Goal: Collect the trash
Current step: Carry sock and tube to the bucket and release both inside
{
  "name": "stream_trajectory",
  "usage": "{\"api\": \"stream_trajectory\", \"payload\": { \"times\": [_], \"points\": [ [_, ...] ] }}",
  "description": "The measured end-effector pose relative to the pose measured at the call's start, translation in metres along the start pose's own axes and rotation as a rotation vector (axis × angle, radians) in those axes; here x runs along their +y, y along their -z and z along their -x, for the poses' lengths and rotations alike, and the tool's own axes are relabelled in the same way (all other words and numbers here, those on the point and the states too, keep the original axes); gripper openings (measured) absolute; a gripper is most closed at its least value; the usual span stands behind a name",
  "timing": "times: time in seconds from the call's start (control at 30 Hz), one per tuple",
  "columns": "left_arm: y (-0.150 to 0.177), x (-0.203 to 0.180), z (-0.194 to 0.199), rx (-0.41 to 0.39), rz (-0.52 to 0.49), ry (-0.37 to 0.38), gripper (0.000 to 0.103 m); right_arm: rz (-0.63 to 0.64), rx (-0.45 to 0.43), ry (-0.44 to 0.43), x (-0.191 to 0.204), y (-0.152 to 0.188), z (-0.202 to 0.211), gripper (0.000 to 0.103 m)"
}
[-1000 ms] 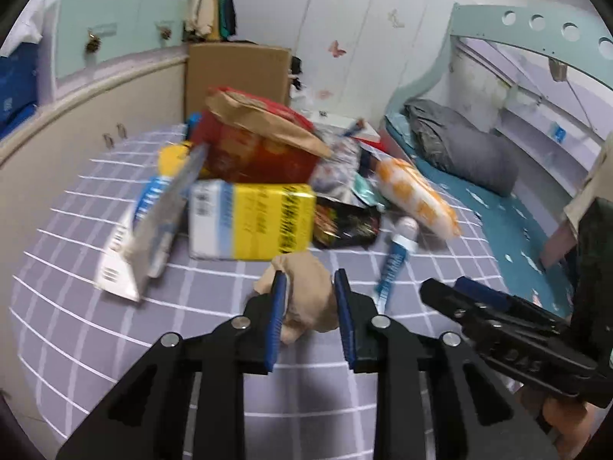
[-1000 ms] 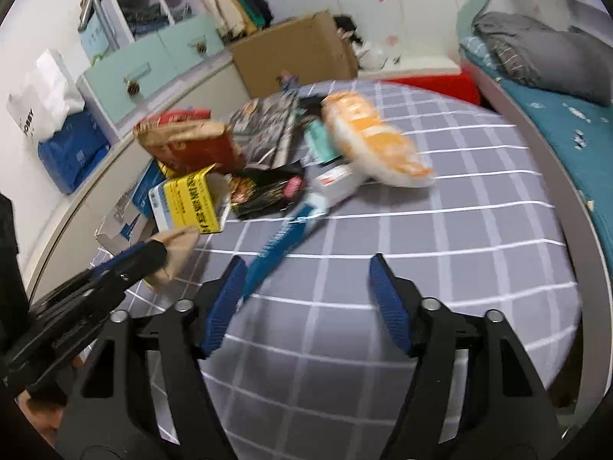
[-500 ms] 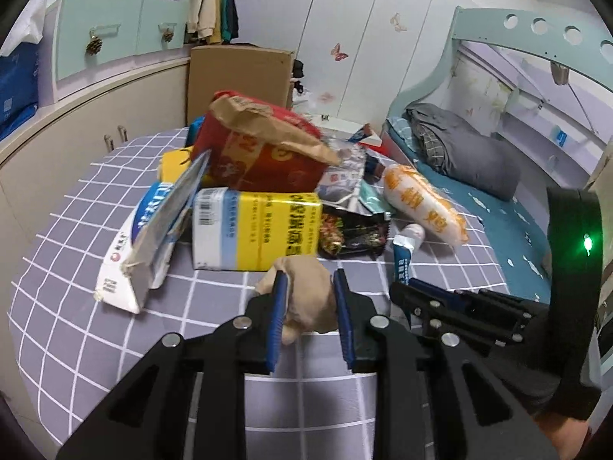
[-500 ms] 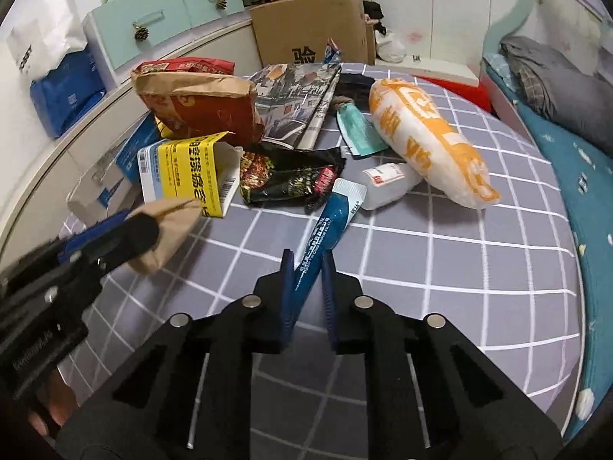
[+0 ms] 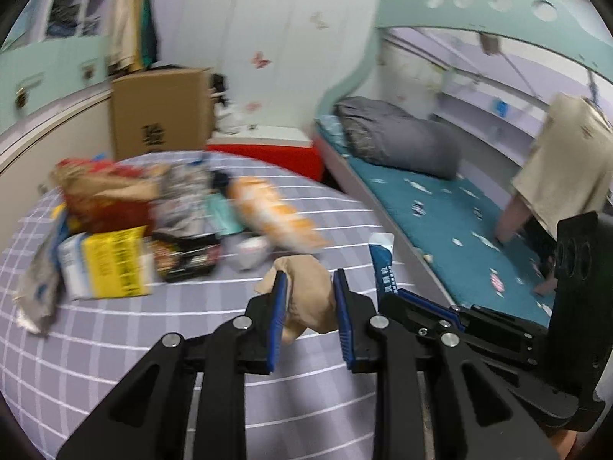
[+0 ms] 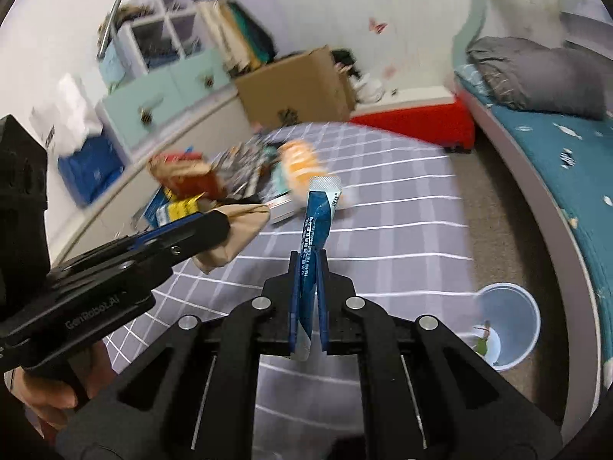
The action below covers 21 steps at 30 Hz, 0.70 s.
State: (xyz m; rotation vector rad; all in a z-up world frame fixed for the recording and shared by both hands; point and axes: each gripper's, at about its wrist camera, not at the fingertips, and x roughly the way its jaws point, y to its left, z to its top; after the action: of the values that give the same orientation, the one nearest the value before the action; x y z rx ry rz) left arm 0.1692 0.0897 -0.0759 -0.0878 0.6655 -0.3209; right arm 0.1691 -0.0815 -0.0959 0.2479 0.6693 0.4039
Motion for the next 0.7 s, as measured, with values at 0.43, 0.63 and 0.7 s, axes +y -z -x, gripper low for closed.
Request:
{"api": "stream_trajectory", "payload": {
  "times": [0.43, 0.63, 0.7],
  "points": [
    [0.030, -0.171, -0.112, 0.192, -0.229, 0.175, 0.024, -0.288, -0.018, 0.211, -0.176, 0.051, 0.039, 0.008],
    [0.050, -0.217, -0.200, 0.328, -0.260, 0.196, 0.024, -0.425, -0.017, 0.307, -0.254, 0.083, 0.038, 0.008],
    [0.050, -0.227, -0.227, 0.347, -0.250, 0.199, 0.024, -0.455, -0.023, 0.342, -0.273, 0.089, 0.039, 0.008]
  ]
}}
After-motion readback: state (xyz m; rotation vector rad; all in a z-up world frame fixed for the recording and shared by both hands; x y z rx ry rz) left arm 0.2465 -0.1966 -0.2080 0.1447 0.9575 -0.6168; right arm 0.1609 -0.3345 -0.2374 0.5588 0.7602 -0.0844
